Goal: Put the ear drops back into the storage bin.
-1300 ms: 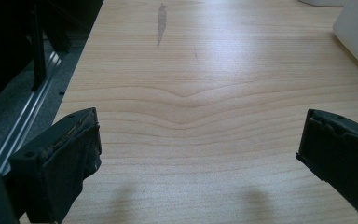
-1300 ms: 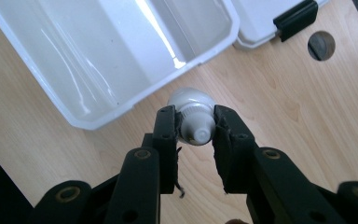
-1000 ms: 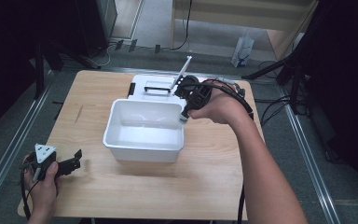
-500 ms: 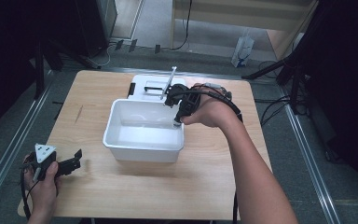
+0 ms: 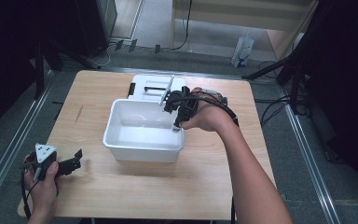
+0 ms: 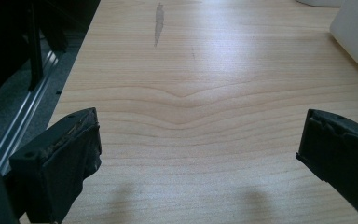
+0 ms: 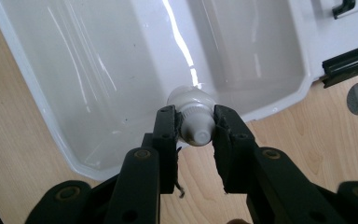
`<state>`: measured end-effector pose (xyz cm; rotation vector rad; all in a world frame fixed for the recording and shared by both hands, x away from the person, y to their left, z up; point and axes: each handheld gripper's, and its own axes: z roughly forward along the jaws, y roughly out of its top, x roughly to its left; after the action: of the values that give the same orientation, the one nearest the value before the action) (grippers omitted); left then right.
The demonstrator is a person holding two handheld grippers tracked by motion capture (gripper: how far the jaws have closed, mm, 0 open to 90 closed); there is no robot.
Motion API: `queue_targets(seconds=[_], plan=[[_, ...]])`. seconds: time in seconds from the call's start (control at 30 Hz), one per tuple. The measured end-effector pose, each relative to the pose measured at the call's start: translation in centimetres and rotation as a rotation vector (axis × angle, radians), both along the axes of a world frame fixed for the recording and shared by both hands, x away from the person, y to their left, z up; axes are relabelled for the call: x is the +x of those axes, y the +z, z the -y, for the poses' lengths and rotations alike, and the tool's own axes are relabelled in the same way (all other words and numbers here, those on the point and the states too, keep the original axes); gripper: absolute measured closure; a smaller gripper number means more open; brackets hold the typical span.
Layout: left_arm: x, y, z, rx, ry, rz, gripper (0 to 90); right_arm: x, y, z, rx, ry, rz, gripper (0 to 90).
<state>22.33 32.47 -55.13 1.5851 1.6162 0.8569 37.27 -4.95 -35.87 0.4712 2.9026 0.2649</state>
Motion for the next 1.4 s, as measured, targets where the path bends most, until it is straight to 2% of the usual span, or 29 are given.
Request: queue_targets(seconds=[0.37,0.67,1.4], plan=[[0.0,0.0,0.0,-0.001,0.000,0.000,0.0,0.2,-2.0,-0.6,-0.038,0.020,-0.019,72.4],[0.0,0.0,0.0,0.001,-0.002,-0.001,0.0,0.2,-3.0,-1.0,-0.048,0.027,-0.043,72.4],[0.0,0.0,0.0,-0.001,-0.004,-0.001,0.0,0.4,-6.8,-1.8,-0.115,0.098,-0.080,72.3]])
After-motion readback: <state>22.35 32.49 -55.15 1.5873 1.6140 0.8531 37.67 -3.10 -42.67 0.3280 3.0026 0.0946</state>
